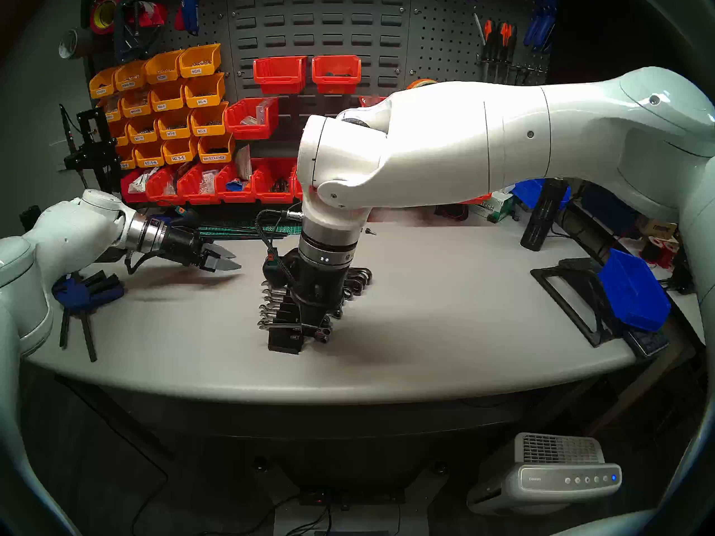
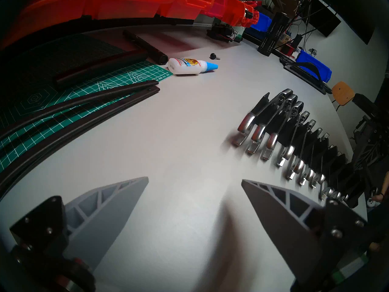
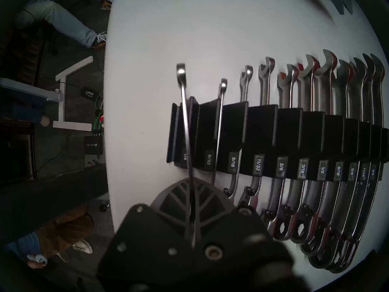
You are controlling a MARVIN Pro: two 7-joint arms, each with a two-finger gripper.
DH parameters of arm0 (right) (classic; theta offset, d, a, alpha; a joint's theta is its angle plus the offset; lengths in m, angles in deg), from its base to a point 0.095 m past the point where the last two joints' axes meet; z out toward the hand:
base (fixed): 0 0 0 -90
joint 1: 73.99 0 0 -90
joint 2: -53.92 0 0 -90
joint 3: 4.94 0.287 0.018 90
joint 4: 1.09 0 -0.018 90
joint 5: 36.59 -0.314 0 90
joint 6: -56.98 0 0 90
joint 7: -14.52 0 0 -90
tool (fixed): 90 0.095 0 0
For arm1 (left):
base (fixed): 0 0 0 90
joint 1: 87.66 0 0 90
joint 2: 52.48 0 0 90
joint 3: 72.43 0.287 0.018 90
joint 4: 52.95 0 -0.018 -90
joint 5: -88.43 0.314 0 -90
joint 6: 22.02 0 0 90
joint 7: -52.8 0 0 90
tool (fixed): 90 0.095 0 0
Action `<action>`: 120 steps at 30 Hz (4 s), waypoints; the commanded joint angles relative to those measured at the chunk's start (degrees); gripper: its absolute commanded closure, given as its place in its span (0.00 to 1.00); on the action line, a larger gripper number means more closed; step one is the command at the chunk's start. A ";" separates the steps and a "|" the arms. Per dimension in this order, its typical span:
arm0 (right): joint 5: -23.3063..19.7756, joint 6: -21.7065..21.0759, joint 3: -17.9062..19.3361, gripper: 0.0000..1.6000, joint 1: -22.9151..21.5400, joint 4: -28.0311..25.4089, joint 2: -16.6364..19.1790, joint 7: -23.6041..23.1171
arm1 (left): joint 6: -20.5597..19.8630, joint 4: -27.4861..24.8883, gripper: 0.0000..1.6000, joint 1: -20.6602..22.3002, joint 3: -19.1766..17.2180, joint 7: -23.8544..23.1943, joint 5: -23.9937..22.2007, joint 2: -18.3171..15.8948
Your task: Put the wrenches on the table into the correct slot in the case
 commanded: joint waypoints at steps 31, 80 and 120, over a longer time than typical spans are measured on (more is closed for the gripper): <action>-1.39 0.03 -0.41 1.00 -1.18 0.67 -0.72 0.01 | 0.05 0.12 0.00 1.58 -0.55 -0.11 -0.09 0.13; -4.73 0.37 0.10 1.00 -1.91 1.18 0.26 5.03 | 0.05 0.11 0.00 1.57 -0.55 -0.10 -0.09 0.12; -3.98 1.03 -0.90 1.00 -0.85 4.24 -3.52 1.80 | 0.05 0.13 0.00 1.58 -0.55 -0.12 -0.08 0.14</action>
